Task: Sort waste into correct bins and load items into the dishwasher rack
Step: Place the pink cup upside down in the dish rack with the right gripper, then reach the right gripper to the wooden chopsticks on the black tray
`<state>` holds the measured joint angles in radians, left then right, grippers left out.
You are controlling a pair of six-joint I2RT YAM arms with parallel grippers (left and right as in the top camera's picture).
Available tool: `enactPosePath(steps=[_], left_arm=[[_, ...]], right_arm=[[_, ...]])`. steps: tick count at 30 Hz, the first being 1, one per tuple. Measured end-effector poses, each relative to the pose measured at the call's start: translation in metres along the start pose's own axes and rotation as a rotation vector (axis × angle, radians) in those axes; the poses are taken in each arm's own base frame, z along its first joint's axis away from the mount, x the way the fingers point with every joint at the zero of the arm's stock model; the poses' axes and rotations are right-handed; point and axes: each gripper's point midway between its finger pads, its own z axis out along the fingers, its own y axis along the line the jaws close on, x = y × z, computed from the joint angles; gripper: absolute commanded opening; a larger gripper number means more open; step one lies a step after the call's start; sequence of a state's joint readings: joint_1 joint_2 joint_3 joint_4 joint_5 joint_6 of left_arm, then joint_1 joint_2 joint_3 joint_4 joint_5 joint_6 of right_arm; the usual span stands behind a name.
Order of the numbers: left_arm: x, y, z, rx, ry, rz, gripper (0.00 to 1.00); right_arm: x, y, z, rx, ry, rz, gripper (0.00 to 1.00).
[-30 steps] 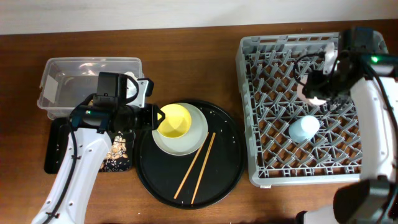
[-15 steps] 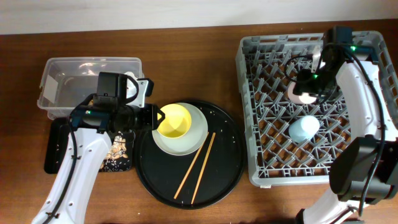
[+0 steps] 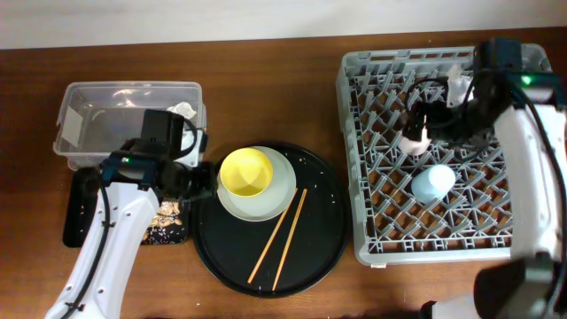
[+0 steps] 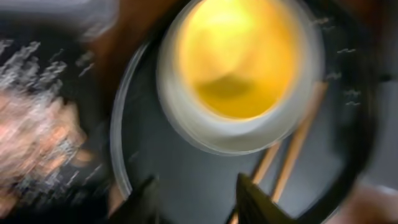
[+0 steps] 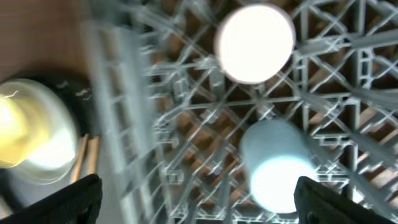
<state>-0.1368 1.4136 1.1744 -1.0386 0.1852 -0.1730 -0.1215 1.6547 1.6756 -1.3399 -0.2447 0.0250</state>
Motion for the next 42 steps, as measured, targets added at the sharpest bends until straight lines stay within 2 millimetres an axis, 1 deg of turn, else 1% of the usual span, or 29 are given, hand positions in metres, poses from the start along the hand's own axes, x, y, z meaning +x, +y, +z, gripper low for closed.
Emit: enactPosePath(steps=[1,3,5,6,7,8,10,12,15,18,21,23,27,29,30,31,32,34,35,36,38,42], left_arm=[[0.003,0.008,0.000,-0.048,0.009,-0.017,0.49],[0.004,0.019,-0.001,-0.105,0.008,-0.050,0.51],[0.003,0.025,-0.002,-0.141,0.002,-0.063,0.52],[0.003,0.026,-0.002,-0.149,0.001,-0.066,0.52],[0.003,0.028,-0.002,-0.158,-0.001,-0.070,0.53],[0.003,0.029,-0.003,-0.168,-0.004,-0.076,0.54],[0.002,0.033,-0.003,-0.179,-0.008,-0.097,0.56],[0.001,0.039,-0.004,-0.189,-0.014,-0.132,0.59],[-0.001,0.057,-0.008,-0.202,-0.024,-0.206,0.64],[-0.001,0.076,-0.012,-0.207,-0.028,-0.284,0.66],[0.000,0.080,-0.013,-0.203,-0.029,-0.309,0.67],[0.000,0.080,-0.013,-0.199,-0.028,-0.309,0.67],[-0.001,0.078,-0.013,-0.192,-0.028,-0.309,0.68],[-0.001,0.078,-0.013,-0.189,-0.027,-0.309,0.68],[0.000,0.078,-0.013,-0.189,-0.027,-0.309,0.68],[-0.001,0.078,-0.013,-0.189,-0.027,-0.309,0.68],[-0.001,0.078,-0.013,-0.189,-0.027,-0.309,0.68],[0.000,0.078,-0.013,-0.188,-0.027,-0.309,0.68],[0.000,0.078,-0.013,-0.188,-0.027,-0.309,0.68],[-0.001,0.078,-0.013,-0.187,-0.027,-0.308,0.68],[0.000,0.077,-0.013,-0.186,-0.026,-0.308,0.68],[0.000,0.077,-0.013,-0.186,-0.026,-0.309,0.68]], right_arm=[[0.007,0.013,-0.009,-0.017,-0.008,-0.031,0.95],[0.024,0.048,-0.023,-0.059,-0.004,-0.120,0.94],[0.038,0.077,-0.024,-0.091,0.019,-0.195,0.94],[0.044,0.087,-0.023,-0.102,0.033,-0.219,0.94],[0.052,0.105,-0.019,-0.119,0.054,-0.253,0.94],[0.060,0.119,-0.014,-0.128,0.074,-0.276,0.94],[0.073,0.137,-0.002,-0.128,0.102,-0.294,0.94],[0.090,0.154,0.020,-0.119,0.132,-0.305,0.94],[0.114,0.171,0.049,-0.115,0.170,-0.316,0.92],[0.144,0.185,0.086,-0.104,0.193,-0.315,0.91],[0.169,0.189,0.117,-0.070,0.204,-0.302,0.90],[0.181,0.188,0.132,-0.040,0.220,-0.299,0.89],[0.197,0.189,0.162,0.019,0.248,-0.306,0.88],[0.206,0.185,0.182,0.065,0.283,-0.304,0.87],[0.209,0.181,0.189,0.089,0.300,-0.295,0.84],[0.213,0.177,0.197,0.110,0.317,-0.283,0.76],[0.215,0.174,0.201,0.125,0.328,-0.270,0.68],[0.217,0.171,0.204,0.140,0.337,-0.253,0.62],[0.217,0.171,0.204,0.143,0.335,-0.242,0.56],[0.217,0.170,0.204,0.149,0.334,-0.229,0.53],[0.217,0.169,0.203,0.165,0.328,-0.197,0.50],[0.214,0.164,0.202,0.203,0.307,-0.142,0.51]])
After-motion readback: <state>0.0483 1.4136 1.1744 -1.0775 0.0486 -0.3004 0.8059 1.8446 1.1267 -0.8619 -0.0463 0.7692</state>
